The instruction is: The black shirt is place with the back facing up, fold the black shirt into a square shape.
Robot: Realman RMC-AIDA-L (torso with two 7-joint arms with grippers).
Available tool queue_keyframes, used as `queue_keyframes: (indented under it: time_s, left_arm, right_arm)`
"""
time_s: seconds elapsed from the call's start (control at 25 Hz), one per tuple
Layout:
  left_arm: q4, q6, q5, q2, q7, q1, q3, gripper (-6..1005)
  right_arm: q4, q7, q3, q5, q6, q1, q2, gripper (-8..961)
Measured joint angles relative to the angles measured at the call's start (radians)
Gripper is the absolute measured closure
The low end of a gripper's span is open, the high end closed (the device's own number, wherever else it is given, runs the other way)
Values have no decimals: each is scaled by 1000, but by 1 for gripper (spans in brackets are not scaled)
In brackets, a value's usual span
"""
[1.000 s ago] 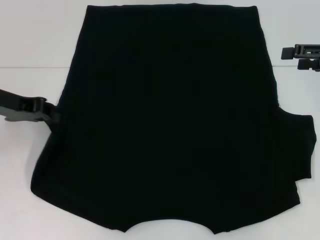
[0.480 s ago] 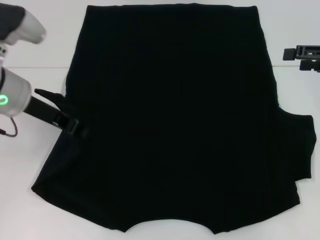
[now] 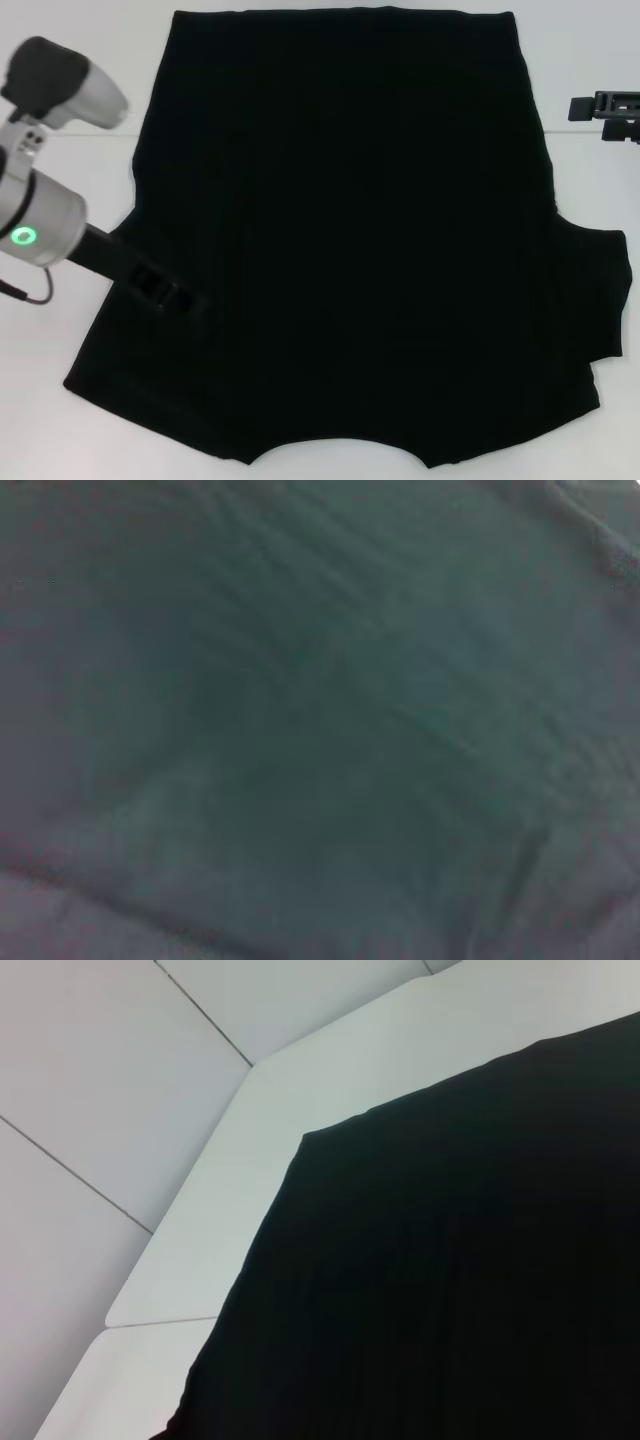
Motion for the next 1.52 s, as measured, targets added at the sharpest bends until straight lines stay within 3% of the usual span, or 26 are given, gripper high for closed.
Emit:
queue_keyframes:
  time_s: [0.08,0.16,0.36,0.44,0.64,0.88,1.16,1.28,1.4,1.48,1.52]
  left_arm:
    - [22,-5,-5,4,-49,17,-98,752]
    - [-25,9,-13,36,-127,6,-213,693]
    - [-172,35,-69,95,-262,-10,-331,664]
    - [-212,37,-93,104,-286,-6,-366,664]
    - [-240,45,-135,103,-265,31,-417,663]
    - [-292,30,-197,97,-169,87,-420,663]
    - [-321,13,-211,102,-162,88,-423,669]
    - [-322,7,-212,99,-162,84,-421,670]
    - [-323,-3,-214,97,-162,83,-421,670]
    - [-323,-6,-215,96,-162,83,-422,670]
    - [-323,-7,-215,96,-162,83,-422,670]
  right_arm:
    - [1,0,-3,0,0,0,0,26]
    - [1,1,-5,0,-1,0,0,26]
    - [2,6,-6,0,-12,0,0,25]
    - [2,7,-6,-7,-21,0,0,25]
    - [-4,5,-11,-110,-87,4,-1,25]
    - [-19,38,-6,-289,-191,4,-22,26]
    - [-68,88,-2,-369,-268,-23,-31,63]
    - [-71,100,-2,-416,-269,-31,-29,162]
    - [-66,101,-4,-445,-255,-37,-12,262]
    - [-65,101,-7,-460,-243,-40,2,497]
    - [-65,100,-8,-468,-239,-41,9,497]
